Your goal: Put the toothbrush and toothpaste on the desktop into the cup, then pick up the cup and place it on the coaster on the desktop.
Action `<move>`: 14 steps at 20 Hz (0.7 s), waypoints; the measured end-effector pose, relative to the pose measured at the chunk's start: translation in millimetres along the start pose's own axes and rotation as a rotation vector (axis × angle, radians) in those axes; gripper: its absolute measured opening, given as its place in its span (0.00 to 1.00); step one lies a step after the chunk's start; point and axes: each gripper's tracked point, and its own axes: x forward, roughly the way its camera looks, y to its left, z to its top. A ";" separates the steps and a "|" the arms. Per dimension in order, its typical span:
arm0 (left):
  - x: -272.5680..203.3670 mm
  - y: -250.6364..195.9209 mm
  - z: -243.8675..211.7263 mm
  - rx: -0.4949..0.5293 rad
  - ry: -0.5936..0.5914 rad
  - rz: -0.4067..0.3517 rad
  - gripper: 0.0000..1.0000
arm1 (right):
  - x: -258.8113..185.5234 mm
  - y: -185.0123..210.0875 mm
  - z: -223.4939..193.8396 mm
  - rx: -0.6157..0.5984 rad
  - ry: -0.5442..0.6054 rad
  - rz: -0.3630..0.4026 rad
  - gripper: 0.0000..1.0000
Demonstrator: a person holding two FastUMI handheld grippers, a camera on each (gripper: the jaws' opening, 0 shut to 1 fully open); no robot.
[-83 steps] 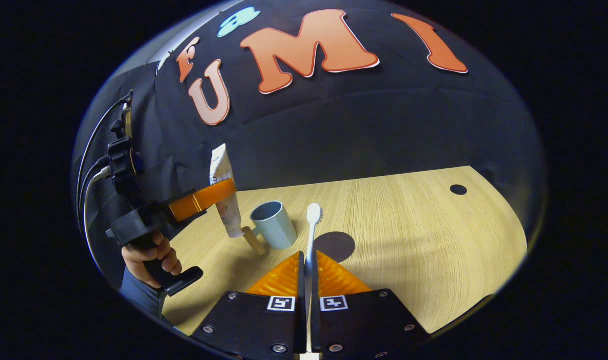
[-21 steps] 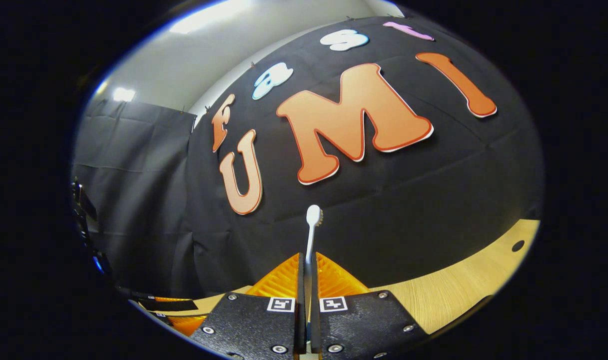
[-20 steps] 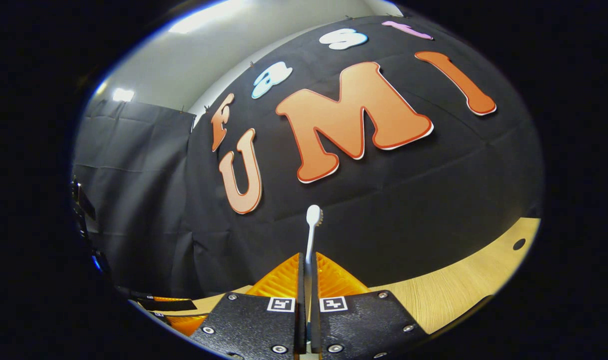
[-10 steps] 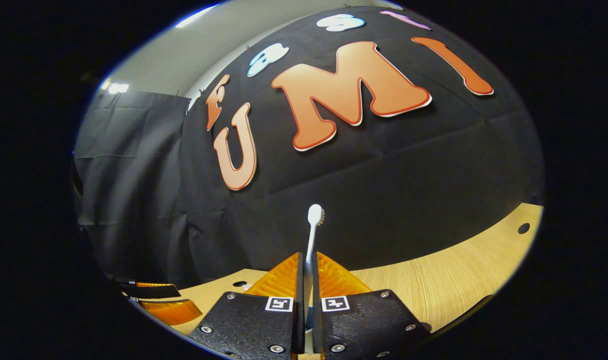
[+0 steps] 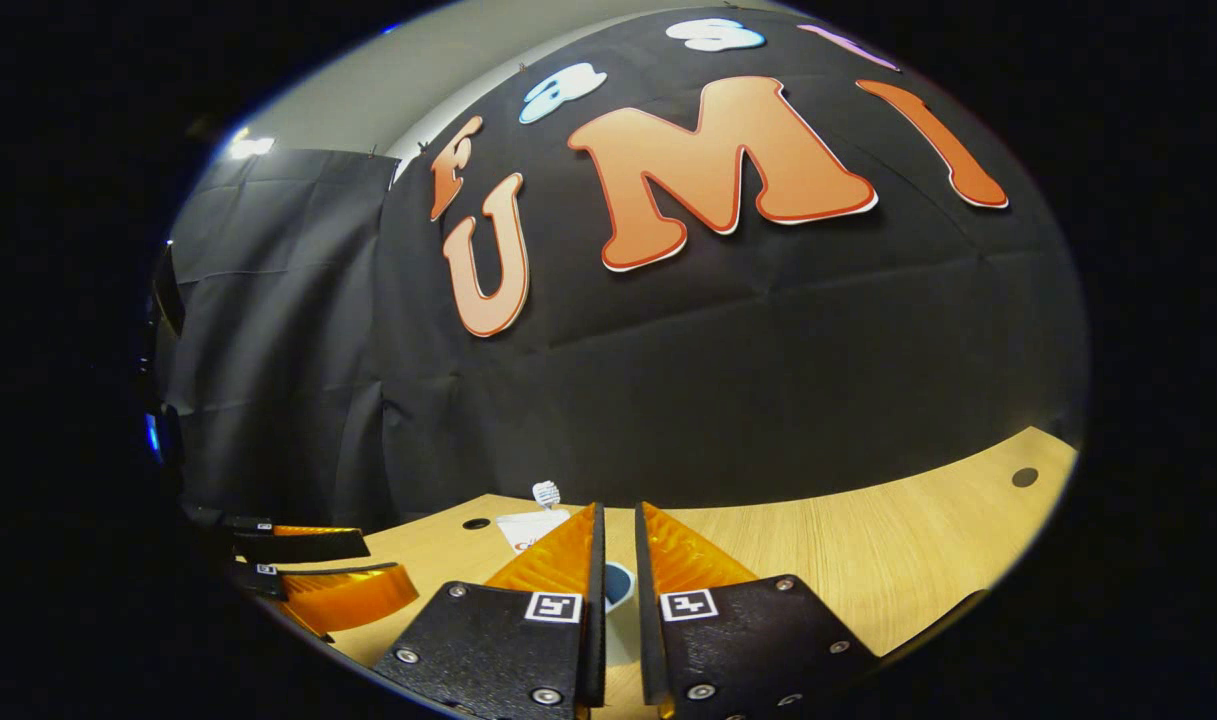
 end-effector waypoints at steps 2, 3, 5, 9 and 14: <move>2.8 -5.4 6.5 0.022 0.013 -0.008 0.98 | -14.6 -10.4 7.8 -0.027 0.012 -0.013 0.21; 4.2 -11.8 9.0 0.025 0.018 -0.024 0.98 | -22.3 -14.9 11.9 -0.032 0.019 -0.016 0.27; 10.7 -19.4 20.8 0.040 0.009 -0.051 0.98 | -37.2 -22.1 19.2 -0.047 0.027 -0.023 0.51; 25.7 -33.1 22.7 0.058 0.091 -0.106 0.98 | -71.8 -43.7 31.3 -0.114 0.026 -0.052 0.80; 41.6 -43.4 15.0 0.104 0.242 -0.131 0.97 | -107.8 -67.5 40.4 -0.100 0.011 -0.107 0.90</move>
